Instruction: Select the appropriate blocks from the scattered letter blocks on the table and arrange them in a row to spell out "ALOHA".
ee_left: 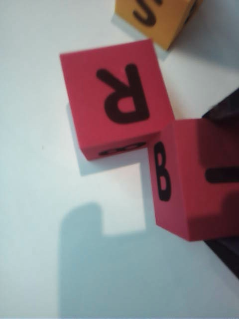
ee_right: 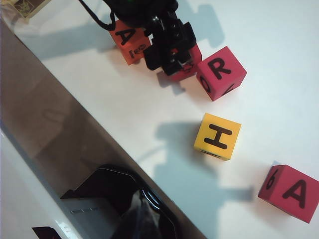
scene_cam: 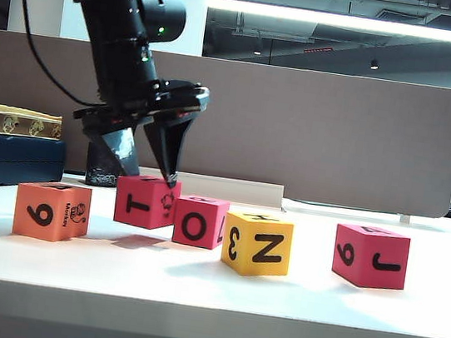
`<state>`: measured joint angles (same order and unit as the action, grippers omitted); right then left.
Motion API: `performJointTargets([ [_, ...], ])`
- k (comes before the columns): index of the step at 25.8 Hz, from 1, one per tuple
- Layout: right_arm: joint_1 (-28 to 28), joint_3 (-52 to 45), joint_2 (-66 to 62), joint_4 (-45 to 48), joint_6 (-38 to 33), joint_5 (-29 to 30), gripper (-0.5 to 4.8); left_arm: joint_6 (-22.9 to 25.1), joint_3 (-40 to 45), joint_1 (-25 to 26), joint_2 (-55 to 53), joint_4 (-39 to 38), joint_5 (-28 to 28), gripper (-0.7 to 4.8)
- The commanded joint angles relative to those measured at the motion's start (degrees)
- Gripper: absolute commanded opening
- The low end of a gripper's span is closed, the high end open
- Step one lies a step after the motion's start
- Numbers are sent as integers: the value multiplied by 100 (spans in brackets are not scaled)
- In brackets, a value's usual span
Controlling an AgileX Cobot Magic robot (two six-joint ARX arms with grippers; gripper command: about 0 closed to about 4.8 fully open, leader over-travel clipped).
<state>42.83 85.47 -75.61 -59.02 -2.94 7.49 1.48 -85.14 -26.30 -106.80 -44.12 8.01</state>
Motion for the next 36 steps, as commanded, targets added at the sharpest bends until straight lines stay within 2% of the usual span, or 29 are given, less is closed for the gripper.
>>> performJointTargets([
  [1, 13, 31, 22, -39, -2, -11, -5, -50, -70, -63, 26, -435, 17, 272],
  [9, 13, 31, 22, -96, 0, -13, -5, -151, -68, -48, 26, -820, -74, 272],
  [13, 13, 31, 22, -101, -2, -11, -5, -181, -66, -44, 26, -879, -289, 271],
  [25, 9, 28, 22, -138, -2, -13, -5, -264, -66, -31, 22, -1163, -284, 274],
  [29, 9, 28, 22, -136, -2, -11, -5, -262, -66, -31, 22, -1172, -284, 286],
  [33, 9, 28, 22, -138, -2, -11, -5, -258, -66, -31, 22, -1156, -284, 351],
  [36, 9, 28, 22, -136, -2, -11, -5, -256, -68, -31, 22, -1119, -286, 351],
])
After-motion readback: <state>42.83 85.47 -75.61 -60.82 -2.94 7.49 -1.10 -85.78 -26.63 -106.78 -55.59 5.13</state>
